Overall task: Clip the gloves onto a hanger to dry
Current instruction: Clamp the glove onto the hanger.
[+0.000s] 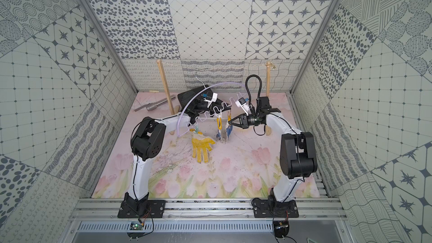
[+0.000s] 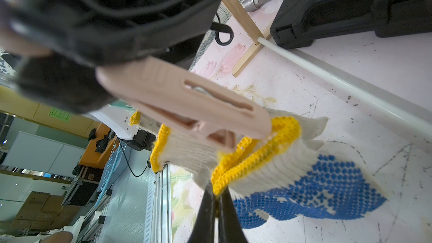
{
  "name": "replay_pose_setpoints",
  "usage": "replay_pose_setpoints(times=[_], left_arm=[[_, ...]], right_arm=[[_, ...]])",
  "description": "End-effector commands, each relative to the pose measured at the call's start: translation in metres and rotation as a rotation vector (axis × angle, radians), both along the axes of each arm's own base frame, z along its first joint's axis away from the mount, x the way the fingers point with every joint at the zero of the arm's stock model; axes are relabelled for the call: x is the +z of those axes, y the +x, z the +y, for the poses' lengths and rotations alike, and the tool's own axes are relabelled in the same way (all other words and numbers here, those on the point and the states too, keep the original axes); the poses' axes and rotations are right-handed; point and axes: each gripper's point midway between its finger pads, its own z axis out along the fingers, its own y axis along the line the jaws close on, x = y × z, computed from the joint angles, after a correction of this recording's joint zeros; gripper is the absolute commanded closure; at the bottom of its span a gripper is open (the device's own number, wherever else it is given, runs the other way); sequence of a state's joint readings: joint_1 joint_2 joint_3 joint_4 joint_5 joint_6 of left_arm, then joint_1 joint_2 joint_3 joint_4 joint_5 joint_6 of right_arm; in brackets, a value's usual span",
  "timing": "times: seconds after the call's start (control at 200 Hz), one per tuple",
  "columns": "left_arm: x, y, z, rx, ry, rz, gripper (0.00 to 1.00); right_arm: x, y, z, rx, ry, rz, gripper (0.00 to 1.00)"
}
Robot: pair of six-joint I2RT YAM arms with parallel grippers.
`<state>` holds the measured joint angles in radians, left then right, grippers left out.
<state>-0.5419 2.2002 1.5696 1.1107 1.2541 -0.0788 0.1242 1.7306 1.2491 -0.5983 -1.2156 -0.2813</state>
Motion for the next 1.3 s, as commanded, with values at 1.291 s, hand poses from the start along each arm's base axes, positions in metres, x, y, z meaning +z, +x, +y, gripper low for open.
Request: replay_pose_setpoints(times=[1.291], left_arm=[[0.008,-0.009,0.004,-0.059,0.007,0.009,1.0]], right_arm=[[0.055,0.008,0.0,-0.002,-0.051,-0.159,1.0]])
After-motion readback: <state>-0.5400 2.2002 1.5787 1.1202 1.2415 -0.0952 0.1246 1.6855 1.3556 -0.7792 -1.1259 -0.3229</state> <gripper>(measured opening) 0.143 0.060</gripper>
